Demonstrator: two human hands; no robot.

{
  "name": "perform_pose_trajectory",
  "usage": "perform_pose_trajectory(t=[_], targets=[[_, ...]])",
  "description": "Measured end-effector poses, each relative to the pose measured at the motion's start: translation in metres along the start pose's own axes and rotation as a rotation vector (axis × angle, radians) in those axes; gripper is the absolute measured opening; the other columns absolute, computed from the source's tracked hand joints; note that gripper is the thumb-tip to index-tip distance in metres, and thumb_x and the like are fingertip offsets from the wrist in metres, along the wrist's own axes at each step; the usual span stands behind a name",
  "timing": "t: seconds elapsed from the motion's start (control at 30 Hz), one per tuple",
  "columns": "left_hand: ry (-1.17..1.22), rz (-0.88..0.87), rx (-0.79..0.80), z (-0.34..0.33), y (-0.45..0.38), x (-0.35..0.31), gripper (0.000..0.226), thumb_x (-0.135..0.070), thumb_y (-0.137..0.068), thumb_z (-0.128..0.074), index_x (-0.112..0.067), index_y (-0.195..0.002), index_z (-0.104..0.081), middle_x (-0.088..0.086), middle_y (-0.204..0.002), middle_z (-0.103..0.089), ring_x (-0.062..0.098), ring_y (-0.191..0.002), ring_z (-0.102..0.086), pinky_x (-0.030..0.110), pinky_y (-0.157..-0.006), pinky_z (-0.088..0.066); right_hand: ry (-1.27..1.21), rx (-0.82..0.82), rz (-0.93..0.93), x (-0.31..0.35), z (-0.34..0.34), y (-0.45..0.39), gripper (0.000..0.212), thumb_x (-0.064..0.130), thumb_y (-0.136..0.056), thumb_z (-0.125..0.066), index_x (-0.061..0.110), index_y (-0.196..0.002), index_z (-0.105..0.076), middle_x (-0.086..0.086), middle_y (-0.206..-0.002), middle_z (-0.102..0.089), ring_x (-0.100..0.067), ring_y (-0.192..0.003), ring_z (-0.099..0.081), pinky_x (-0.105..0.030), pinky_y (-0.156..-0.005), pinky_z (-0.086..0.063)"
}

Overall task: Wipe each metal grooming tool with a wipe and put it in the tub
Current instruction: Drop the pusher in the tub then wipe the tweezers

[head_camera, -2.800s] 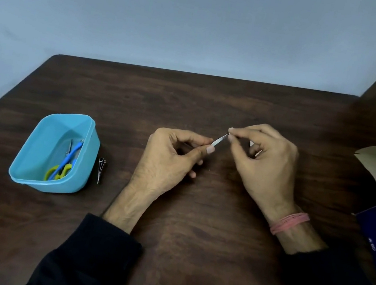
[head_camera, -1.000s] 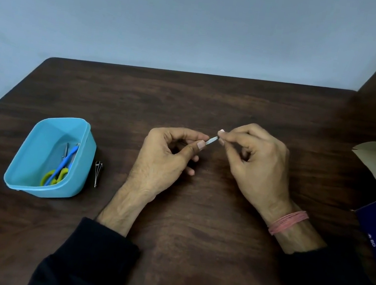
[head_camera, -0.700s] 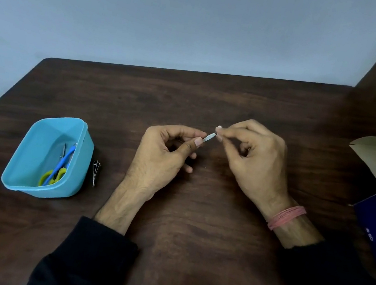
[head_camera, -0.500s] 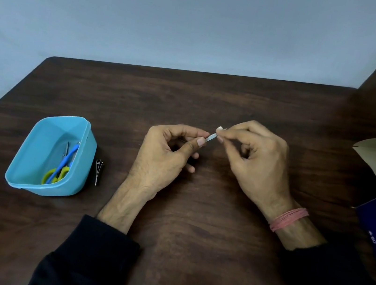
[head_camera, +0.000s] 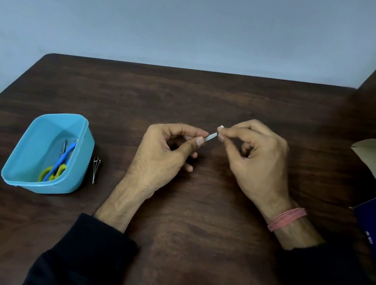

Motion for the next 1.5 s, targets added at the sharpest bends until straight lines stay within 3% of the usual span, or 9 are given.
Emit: perform_pose_trajectory(t=[0.63, 0.87, 1.0, 1.33, 1.5], targets=[[0.011, -0.004, 0.009, -0.0006, 0.0003, -0.0012, 0.012, -0.012, -0.103, -0.08, -0.019, -0.108, -0.088, -0.003, -0.092, -0.082, 0.008, -0.076, -0.072, 0.025, -0.057, -0.06, -0.018, 0.017, 0.006, 0.0012, -0.0018, 0.0001, 0.005, 0.017, -0.097, -0.087, 0.021, -0.1, -0.089, 0.011, -0.095, -0.075, -0.013, -0.052, -0.05, -0.021, -0.058, -0.042], [0.013, -0.003, -0.001, 0.0001, 0.0001, -0.0012, 0.012, -0.012, -0.103, -0.08, -0.019, -0.109, -0.088, 0.001, -0.093, -0.081, 0.009, -0.077, -0.072, 0.024, -0.057, -0.06, -0.018, 0.021, 0.017, -0.001, -0.0025, 0.0006, 0.017, 0.007, -0.1, -0.082, 0.02, -0.109, -0.089, 0.01, -0.098, -0.076, -0.012, -0.069, -0.065, -0.025, -0.064, -0.051], [0.023, 0.001, 0.0, -0.0003, 0.0001, -0.001, 0.013, -0.011, -0.103, -0.08, -0.019, -0.109, -0.088, -0.002, -0.091, -0.08, 0.008, -0.076, -0.071, 0.024, -0.057, -0.06, -0.004, -0.016, -0.013, -0.0011, 0.0008, 0.0001, 0.012, 0.014, -0.1, -0.084, 0.021, -0.107, -0.089, 0.01, -0.097, -0.075, -0.011, -0.058, -0.055, -0.015, -0.062, -0.041], [0.017, 0.0, 0.008, -0.0006, 0.0002, -0.0013, 0.012, -0.012, -0.103, -0.08, -0.018, -0.11, -0.088, -0.002, -0.09, -0.079, 0.008, -0.077, -0.071, 0.024, -0.057, -0.06, -0.028, -0.043, -0.043, -0.0032, 0.0046, -0.0014, 0.008, 0.019, -0.099, -0.085, 0.02, -0.105, -0.089, 0.009, -0.098, -0.078, -0.016, -0.055, -0.054, -0.012, -0.061, -0.039], [0.023, -0.001, 0.014, -0.0009, 0.0007, -0.0023, 0.012, -0.011, -0.103, -0.08, -0.018, -0.11, -0.088, -0.005, -0.087, -0.079, 0.008, -0.077, -0.071, 0.024, -0.057, -0.06, -0.023, -0.026, -0.025, -0.002, 0.0029, 0.0005, 0.008, 0.017, -0.097, -0.087, 0.02, -0.104, -0.089, 0.011, -0.102, -0.082, -0.007, -0.055, -0.053, -0.008, -0.062, -0.038]])
Point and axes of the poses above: each hand's wrist, its own y-axis away from the middle knuckle, its own z-axis out of the back of the hand, x = y × z, the point moved 8 cm from there along -y, towards the middle knuckle
